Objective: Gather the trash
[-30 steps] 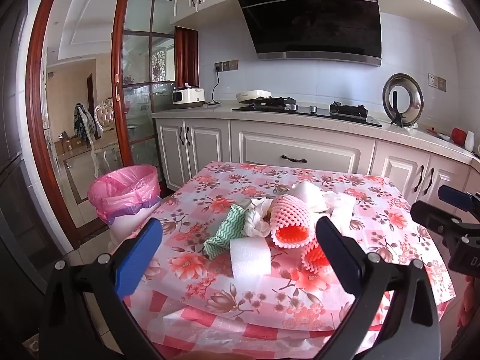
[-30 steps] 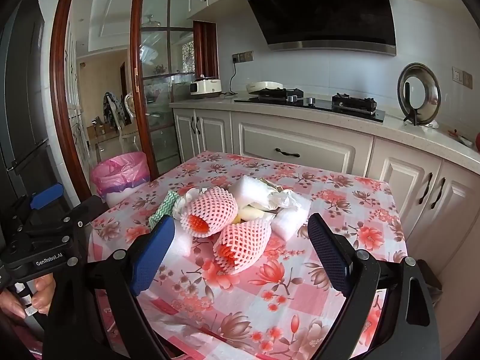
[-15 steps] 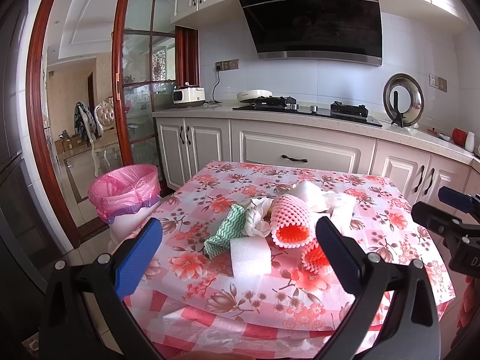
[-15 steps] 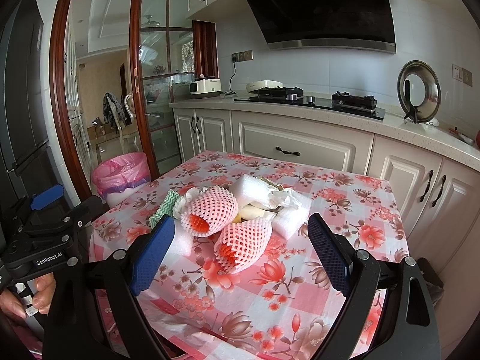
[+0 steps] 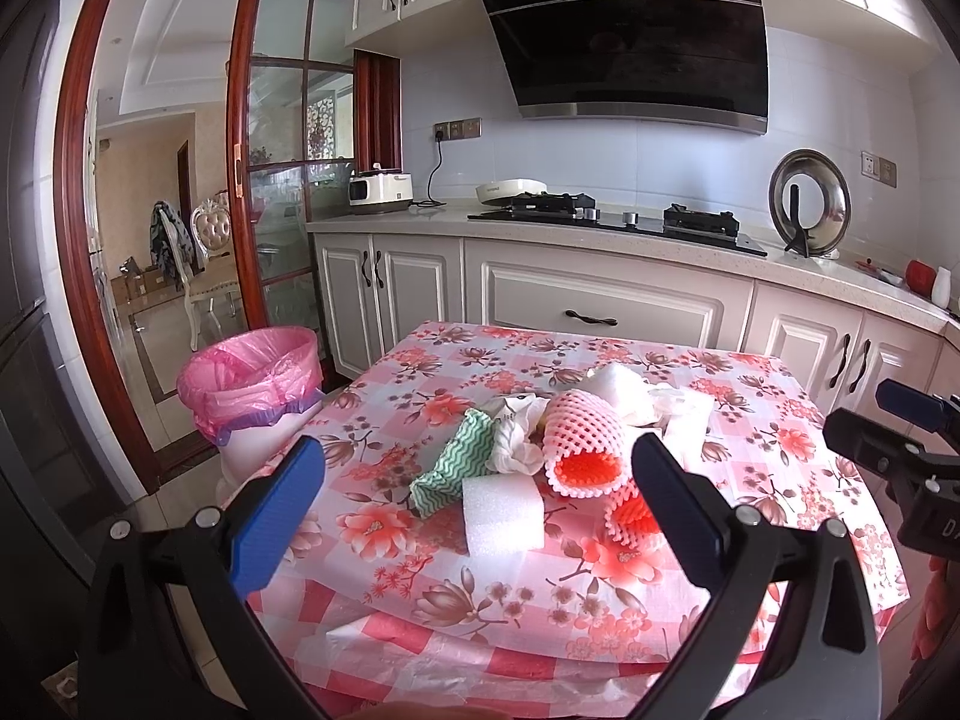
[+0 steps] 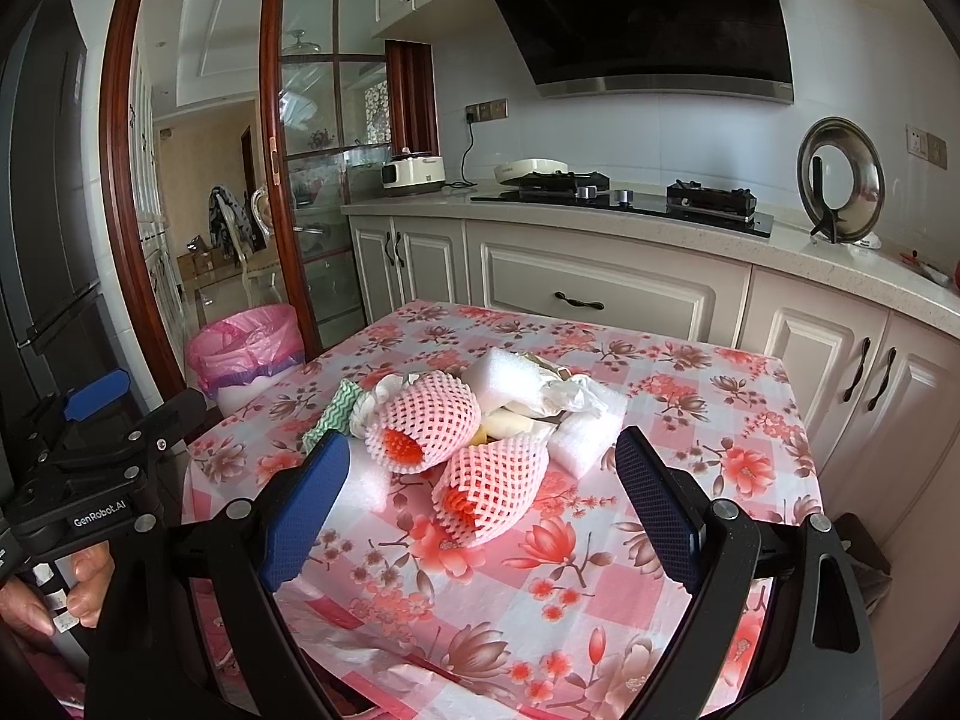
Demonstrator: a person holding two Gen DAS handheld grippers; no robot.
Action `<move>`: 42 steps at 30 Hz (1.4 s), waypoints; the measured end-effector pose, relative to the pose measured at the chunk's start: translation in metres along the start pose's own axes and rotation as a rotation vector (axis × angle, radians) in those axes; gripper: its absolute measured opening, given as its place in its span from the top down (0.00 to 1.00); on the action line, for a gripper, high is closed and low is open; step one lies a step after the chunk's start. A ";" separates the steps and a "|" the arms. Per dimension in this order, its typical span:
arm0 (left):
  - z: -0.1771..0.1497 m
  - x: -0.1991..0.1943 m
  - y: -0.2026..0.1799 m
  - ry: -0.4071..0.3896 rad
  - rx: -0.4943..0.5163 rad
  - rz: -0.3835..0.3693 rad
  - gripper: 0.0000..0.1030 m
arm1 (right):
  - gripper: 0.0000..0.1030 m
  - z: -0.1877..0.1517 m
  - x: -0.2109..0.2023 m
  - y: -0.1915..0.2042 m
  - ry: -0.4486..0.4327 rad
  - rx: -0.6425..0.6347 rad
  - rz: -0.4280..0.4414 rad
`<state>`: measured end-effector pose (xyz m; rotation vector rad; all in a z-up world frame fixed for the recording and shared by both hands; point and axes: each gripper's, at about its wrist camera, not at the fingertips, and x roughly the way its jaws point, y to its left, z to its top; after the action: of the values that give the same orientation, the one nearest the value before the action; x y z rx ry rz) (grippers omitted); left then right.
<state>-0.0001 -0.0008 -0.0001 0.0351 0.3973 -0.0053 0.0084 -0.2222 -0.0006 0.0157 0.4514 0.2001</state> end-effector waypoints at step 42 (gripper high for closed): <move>0.000 0.000 0.000 0.004 -0.003 -0.001 0.04 | 0.17 -0.007 0.005 0.004 0.002 0.014 0.006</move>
<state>0.0004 -0.0005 -0.0003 0.0323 0.4013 -0.0057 0.0094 -0.2171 -0.0089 0.0306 0.4552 0.2029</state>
